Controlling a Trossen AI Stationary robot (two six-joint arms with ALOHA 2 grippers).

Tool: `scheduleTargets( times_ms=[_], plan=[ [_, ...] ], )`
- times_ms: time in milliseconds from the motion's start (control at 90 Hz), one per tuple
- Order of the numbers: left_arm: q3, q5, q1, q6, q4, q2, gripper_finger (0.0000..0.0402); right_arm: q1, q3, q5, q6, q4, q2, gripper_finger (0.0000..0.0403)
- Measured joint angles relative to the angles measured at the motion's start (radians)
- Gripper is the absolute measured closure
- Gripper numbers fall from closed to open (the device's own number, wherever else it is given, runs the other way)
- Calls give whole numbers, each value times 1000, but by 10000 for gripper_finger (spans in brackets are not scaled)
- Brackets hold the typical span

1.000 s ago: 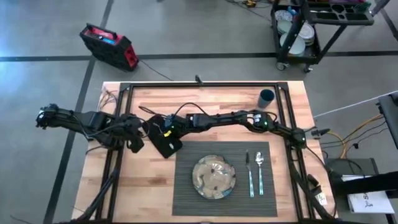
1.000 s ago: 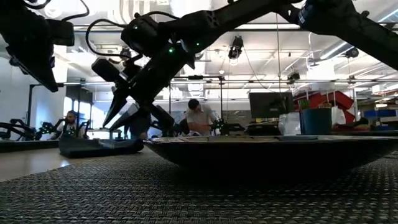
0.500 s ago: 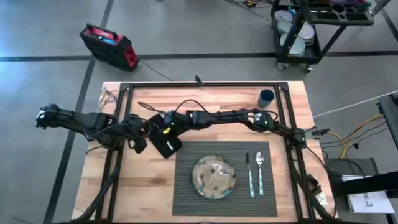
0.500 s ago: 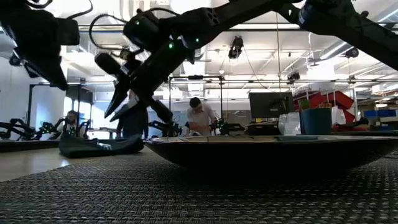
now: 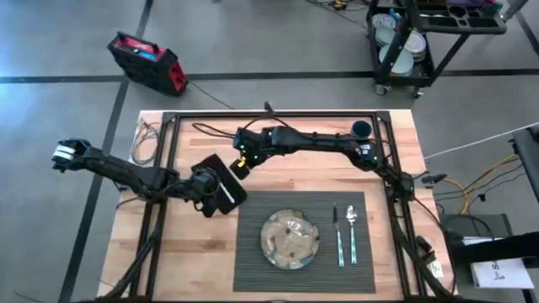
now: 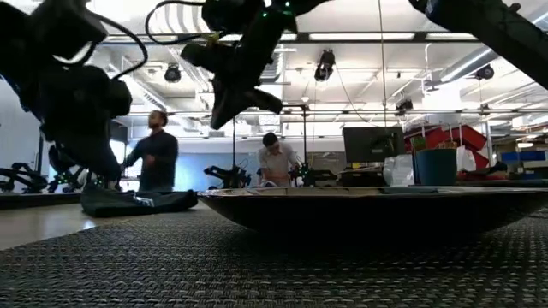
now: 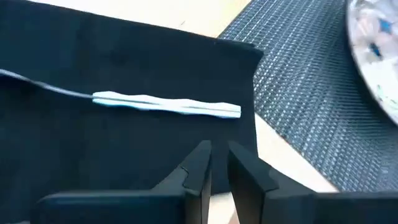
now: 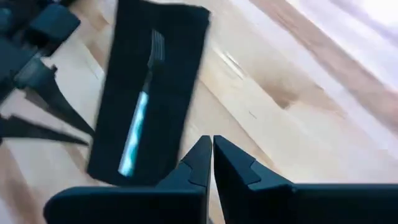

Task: Set table place
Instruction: Adjust the folded black napkin on the table, then adjust the blue fork on the folded black napkin

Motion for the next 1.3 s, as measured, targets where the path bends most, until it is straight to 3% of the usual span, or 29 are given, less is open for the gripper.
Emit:
scheduleTargets(
  times_ms=[278, 533, 878, 1300],
  plan=[
    [1, 20, 0, -23, 177, 209, 365, 10, -1, 69, -93, -84, -65, 403],
    [5, 173, -35, -140, 201, 306, 365, 14, -26, 86, -158, -118, -133, 403],
    [3, 307, -262, -366, 175, 271, 365, 18, -43, 87, -235, -144, -177, 403],
    [12, 322, -556, -690, 163, 142, 365, 73, -69, 134, -290, -248, -292, 403]
  ],
)
